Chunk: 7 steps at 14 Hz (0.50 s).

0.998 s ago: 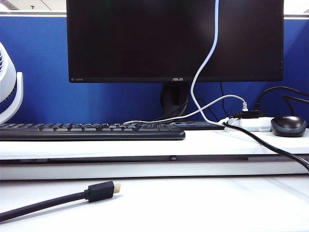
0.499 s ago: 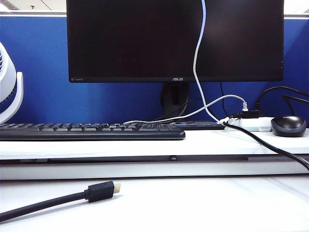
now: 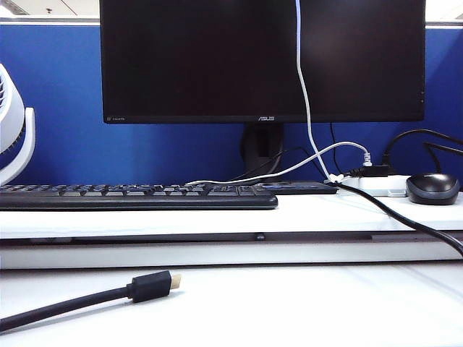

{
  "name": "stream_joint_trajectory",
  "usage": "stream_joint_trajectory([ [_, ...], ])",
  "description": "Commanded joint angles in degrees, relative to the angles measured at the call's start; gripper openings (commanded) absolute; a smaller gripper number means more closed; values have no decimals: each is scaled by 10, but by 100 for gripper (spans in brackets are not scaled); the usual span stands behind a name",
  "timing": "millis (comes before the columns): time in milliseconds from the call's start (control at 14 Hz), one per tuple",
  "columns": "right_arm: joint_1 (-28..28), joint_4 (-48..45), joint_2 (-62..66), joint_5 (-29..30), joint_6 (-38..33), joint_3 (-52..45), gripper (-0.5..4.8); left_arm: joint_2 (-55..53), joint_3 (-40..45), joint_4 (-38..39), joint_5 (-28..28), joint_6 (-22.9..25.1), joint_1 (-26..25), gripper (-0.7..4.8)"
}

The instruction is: Pick up the Type-C charging cable and the charging base, insert one end of the Type-C charger into the corresponding slot on the base, and finally place the plugged-in charger back on the table.

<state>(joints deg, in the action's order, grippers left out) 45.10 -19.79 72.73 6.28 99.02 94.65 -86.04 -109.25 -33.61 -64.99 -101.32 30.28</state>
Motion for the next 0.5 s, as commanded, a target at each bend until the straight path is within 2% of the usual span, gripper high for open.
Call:
stream_joint_trajectory([
  [71,0,-40,11,-2,-60,3,-1,2,-4,-13,-41,-7,1,-6],
  [214,-1,-40,9,-2,-61,3,-1,-2,-4,-12,-67,25,1,-6],
  [356,-1,-12,-2,-8,-137,3,-1,-14,-3,-14,-57,34,14,-6],
  [428,-1,-9,-4,-51,-259,3,-1,-18,-3,-14,-68,52,14,-6],
  [499,-1,5,-7,-64,-260,3,-1,-19,-3,-14,-68,54,14,-6],
])
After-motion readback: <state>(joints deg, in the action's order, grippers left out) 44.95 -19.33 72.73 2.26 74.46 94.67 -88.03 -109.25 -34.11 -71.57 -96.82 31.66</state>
